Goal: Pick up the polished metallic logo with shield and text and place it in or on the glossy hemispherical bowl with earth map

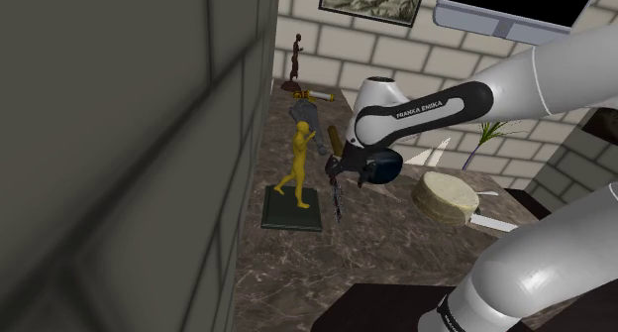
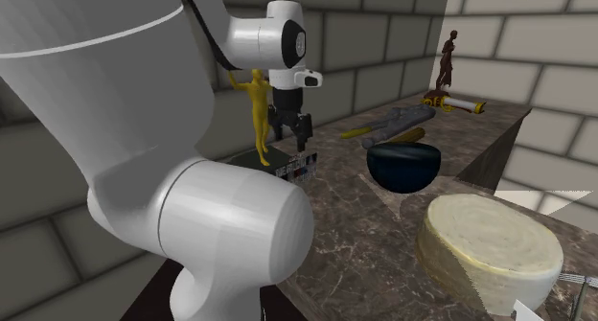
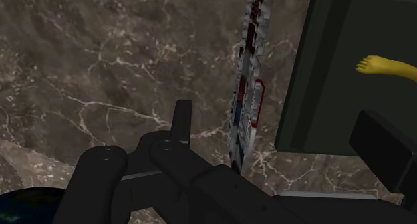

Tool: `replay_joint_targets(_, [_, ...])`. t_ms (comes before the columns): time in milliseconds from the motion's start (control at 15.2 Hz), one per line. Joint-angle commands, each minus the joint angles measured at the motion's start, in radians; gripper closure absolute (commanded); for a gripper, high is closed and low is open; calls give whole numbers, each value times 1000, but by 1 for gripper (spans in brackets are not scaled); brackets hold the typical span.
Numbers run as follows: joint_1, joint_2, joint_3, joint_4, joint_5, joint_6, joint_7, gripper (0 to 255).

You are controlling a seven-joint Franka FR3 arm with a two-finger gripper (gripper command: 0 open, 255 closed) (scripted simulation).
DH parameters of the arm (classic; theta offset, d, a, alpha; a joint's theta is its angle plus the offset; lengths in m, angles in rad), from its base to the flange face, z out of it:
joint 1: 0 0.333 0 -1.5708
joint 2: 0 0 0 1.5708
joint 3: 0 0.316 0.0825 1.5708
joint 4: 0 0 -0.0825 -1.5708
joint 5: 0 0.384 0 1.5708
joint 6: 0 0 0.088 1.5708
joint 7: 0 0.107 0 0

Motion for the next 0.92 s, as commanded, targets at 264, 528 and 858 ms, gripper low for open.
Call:
replay_joint_targets(264, [-6,68,6,-29,-10,101,17,0])
replay_joint_targets(528, [-7,85,7,-36,-13,125,20,0])
replay_joint_targets(858, [-7,85,7,-36,-13,125,20,0])
